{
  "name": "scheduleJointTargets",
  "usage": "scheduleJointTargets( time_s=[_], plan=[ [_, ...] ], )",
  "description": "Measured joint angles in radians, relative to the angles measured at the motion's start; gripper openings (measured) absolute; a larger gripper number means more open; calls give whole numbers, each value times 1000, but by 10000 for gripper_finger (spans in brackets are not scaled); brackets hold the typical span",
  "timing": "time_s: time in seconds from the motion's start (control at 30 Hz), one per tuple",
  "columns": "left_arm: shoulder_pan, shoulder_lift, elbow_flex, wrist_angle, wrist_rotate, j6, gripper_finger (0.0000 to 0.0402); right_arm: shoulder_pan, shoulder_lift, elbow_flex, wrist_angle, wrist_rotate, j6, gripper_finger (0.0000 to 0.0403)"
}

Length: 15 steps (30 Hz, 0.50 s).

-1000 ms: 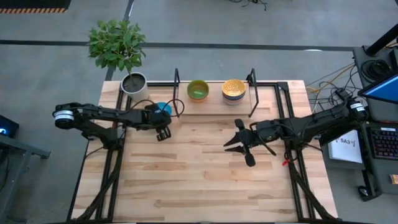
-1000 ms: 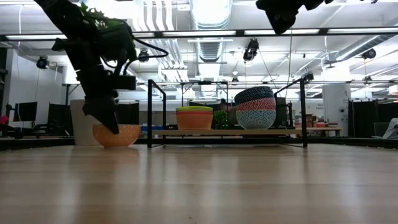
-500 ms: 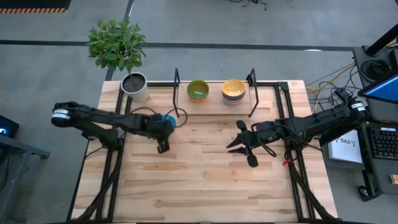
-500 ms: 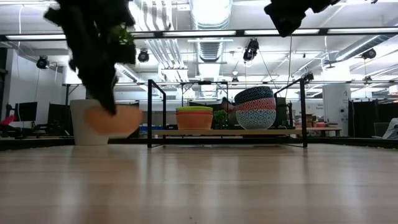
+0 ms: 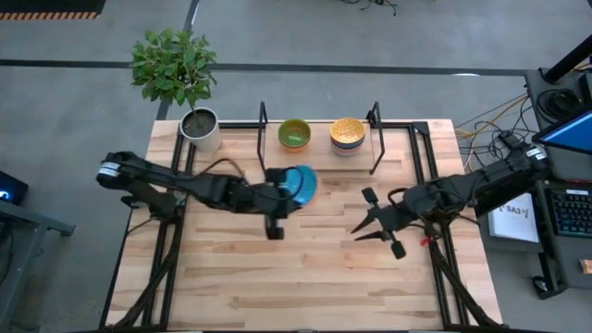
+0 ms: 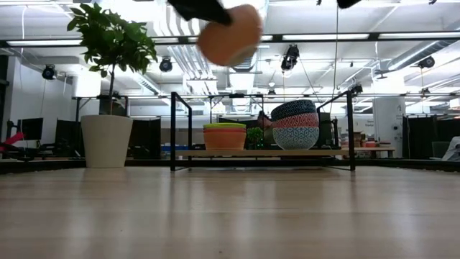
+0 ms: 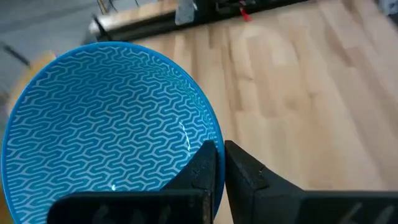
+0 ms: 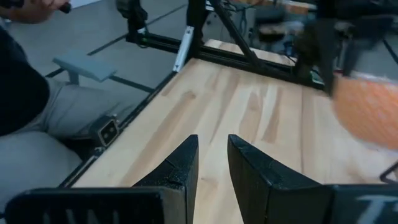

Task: Place and stack bowls onto a shelf
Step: Stack the light blue patterned bowl on top of the yellow patterned bowl on the shelf

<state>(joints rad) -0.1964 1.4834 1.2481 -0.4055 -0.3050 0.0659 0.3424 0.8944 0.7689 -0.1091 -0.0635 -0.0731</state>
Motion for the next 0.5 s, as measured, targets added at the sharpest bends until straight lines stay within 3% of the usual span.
scheduleJointTargets(
  time_s=[0.3,0.5],
  plan=[
    [149,258,269,-24,-1,231,4,44,-79,-15,-104,3,6,75],
    [245,349,343,-25,46,343,4,66,-167,-64,-111,3,-2,75]
  ],
)
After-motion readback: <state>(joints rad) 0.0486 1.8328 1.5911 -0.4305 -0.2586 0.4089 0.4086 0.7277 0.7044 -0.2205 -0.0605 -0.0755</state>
